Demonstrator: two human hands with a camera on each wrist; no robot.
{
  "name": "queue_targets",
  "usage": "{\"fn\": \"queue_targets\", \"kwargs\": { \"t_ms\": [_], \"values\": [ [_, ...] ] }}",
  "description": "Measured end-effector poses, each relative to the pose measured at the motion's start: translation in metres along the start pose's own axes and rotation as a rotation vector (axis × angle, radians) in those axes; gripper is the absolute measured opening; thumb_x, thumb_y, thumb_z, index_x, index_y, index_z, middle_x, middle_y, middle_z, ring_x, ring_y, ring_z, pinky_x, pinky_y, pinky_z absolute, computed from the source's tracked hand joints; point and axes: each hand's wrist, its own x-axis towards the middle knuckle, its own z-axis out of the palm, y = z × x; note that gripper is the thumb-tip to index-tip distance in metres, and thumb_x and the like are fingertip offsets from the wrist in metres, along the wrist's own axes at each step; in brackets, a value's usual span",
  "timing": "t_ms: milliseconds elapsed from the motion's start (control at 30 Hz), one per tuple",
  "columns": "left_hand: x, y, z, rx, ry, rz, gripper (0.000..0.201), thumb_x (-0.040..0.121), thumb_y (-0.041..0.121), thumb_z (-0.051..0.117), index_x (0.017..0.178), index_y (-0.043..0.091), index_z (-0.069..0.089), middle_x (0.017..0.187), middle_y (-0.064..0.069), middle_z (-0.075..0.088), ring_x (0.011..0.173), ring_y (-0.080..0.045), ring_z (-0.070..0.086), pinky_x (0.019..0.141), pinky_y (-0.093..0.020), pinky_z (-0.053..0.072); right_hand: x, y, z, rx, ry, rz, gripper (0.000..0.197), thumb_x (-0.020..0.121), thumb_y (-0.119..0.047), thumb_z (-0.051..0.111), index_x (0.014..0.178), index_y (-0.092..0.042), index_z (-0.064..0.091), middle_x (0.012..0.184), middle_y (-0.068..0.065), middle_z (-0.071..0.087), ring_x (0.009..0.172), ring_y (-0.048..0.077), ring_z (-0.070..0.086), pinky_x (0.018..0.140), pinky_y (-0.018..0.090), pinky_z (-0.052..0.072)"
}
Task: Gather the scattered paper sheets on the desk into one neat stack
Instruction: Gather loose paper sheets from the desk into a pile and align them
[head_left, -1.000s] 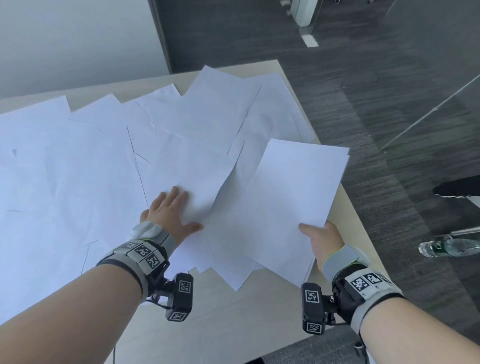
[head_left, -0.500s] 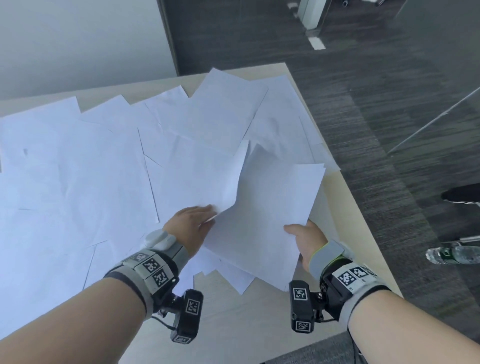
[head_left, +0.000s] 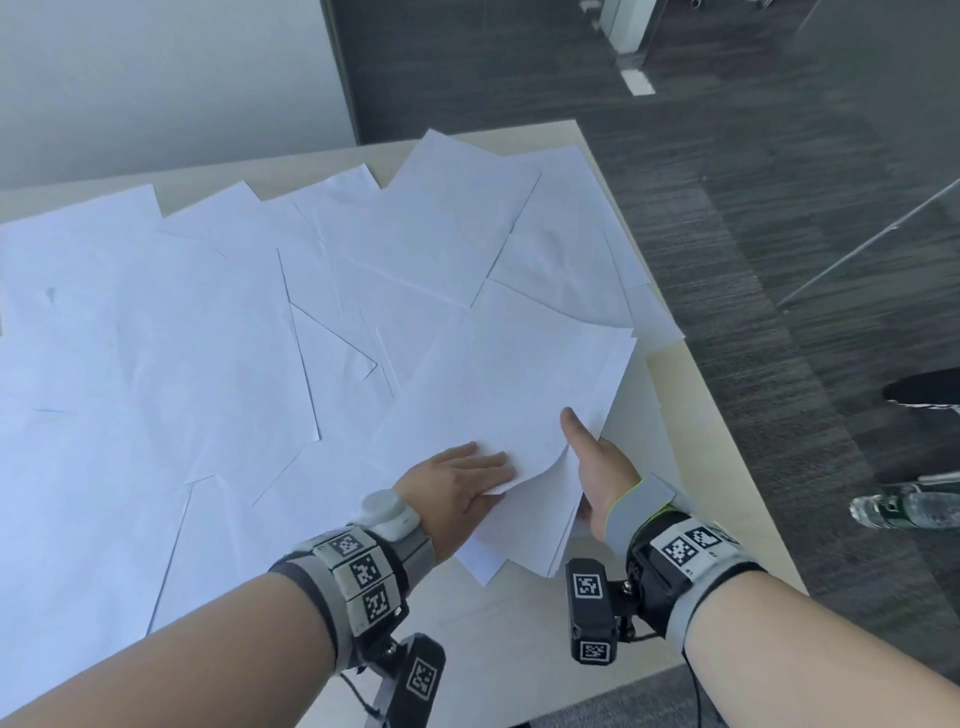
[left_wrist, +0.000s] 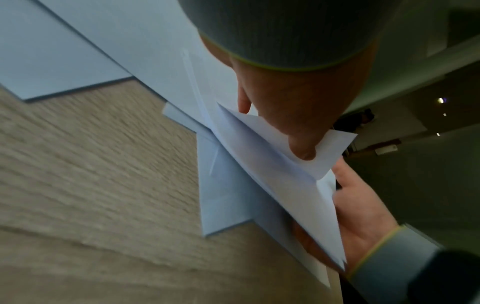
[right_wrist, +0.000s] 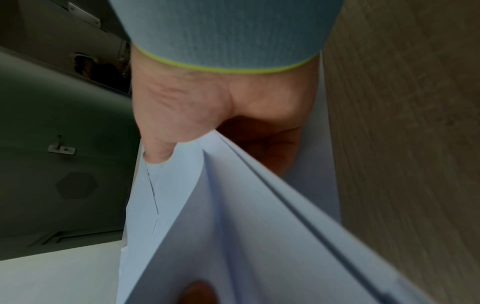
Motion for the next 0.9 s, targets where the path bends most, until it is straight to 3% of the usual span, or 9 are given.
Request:
{"fn": "queue_targets", "kwargs": {
  "t_ms": [100, 233, 333, 433, 500, 567, 633, 733, 900],
  "values": [
    [0.005, 0.016, 0.007, 0.011, -0.149, -0.008, 0.056, 0.098, 0.058, 0.030, 0.144, 0.039, 0.055, 0.154, 0.018, 0.047, 0.150, -0.015, 0.035, 0.122, -0.031, 0.031, 0.004, 0.003, 0.001, 0.010, -0.020, 0.014, 0.068, 0.060, -0.067, 0.076, 0.111, -0.023, 0.071, 0.107, 0.005, 0.076, 0.103, 0.032, 0.070, 0.096, 0.057, 0.054],
    [0.005, 0.024, 0.003, -0.045, -0.228, -0.057, 0.061, 0.095, 0.069, 0.040, 0.147, 0.039, 0.050, 0.157, 0.020, 0.043, 0.150, -0.004, 0.030, 0.121, -0.034, 0.030, -0.003, 0.005, -0.002, -0.079, -0.025, -0.056, 0.011, 0.091, -0.019, 0.067, 0.098, -0.015, 0.075, 0.101, 0.013, 0.077, 0.089, 0.032, 0.072, 0.084, 0.048, 0.058],
    [0.006, 0.014, -0.007, -0.272, -0.019, -0.198, 0.081, 0.082, 0.080, 0.032, 0.144, 0.033, 0.055, 0.153, 0.013, 0.049, 0.144, -0.008, 0.039, 0.118, -0.037, 0.035, -0.002, 0.010, -0.015, -0.081, -0.040, -0.097, 0.011, 0.096, -0.012, 0.062, 0.097, -0.014, 0.073, 0.096, 0.010, 0.075, 0.080, 0.028, 0.070, 0.064, 0.031, 0.053],
    [0.018, 0.000, -0.023, -0.295, 0.264, -0.373, 0.077, 0.090, 0.060, 0.060, 0.155, 0.025, 0.038, 0.162, 0.003, 0.037, 0.149, -0.018, 0.034, 0.122, -0.044, 0.030, -0.008, 0.010, -0.031, -0.121, -0.017, -0.178, 0.011, 0.096, -0.016, 0.065, 0.103, -0.015, 0.073, 0.101, 0.004, 0.077, 0.093, 0.026, 0.073, 0.074, 0.033, 0.056],
    [0.026, -0.003, -0.040, -0.469, 0.303, -0.489, 0.085, 0.091, 0.045, 0.071, 0.160, 0.026, 0.025, 0.161, 0.006, 0.036, 0.148, -0.016, 0.035, 0.122, -0.040, 0.029, -0.018, 0.002, -0.039, -0.136, -0.023, -0.242, 0.009, 0.096, -0.017, 0.065, 0.099, -0.020, 0.073, 0.099, -0.001, 0.077, 0.088, 0.015, 0.073, 0.072, 0.028, 0.055],
    [0.031, -0.002, -0.058, -0.758, 0.279, -0.497, 0.080, 0.085, 0.045, 0.078, 0.154, 0.031, 0.039, 0.143, 0.014, 0.055, 0.131, -0.010, 0.054, 0.116, -0.038, 0.038, -0.029, -0.011, -0.040, -0.131, -0.043, -0.304, 0.009, 0.096, -0.018, 0.065, 0.092, -0.023, 0.072, 0.094, -0.008, 0.076, 0.085, 0.009, 0.071, 0.066, 0.021, 0.051],
    [0.034, 0.001, -0.073, -0.861, 0.294, -0.428, 0.050, 0.076, 0.046, 0.078, 0.123, 0.030, 0.068, 0.115, 0.010, 0.076, 0.107, -0.015, 0.072, 0.105, -0.046, 0.052, -0.036, -0.025, -0.039, -0.122, -0.047, -0.393, 0.011, 0.095, -0.018, 0.067, 0.090, -0.028, 0.070, 0.091, -0.017, 0.074, 0.087, 0.002, 0.069, 0.067, 0.015, 0.049],
    [0.035, 0.011, -0.087, -0.977, 0.409, -0.324, 0.019, 0.075, 0.028, 0.075, 0.093, 0.025, 0.080, 0.100, 0.001, 0.081, 0.099, -0.021, 0.076, 0.100, -0.044, 0.056, -0.039, -0.041, -0.036, -0.062, -0.037, -0.486, 0.015, 0.091, -0.017, 0.072, 0.101, -0.028, 0.070, 0.096, -0.021, 0.075, 0.093, -0.002, 0.069, 0.079, 0.015, 0.049],
    [0.029, 0.004, -0.082, -1.080, 0.412, -0.321, 0.033, 0.072, 0.013, 0.075, 0.104, 0.020, 0.077, 0.106, 0.000, 0.080, 0.103, -0.019, 0.075, 0.098, -0.035, 0.054, -0.035, -0.044, -0.032, -0.062, -0.106, -0.562, 0.022, 0.089, -0.007, 0.072, 0.104, -0.023, 0.074, 0.105, -0.009, 0.077, 0.104, 0.011, 0.071, 0.094, 0.027, 0.053]
  ]
}}
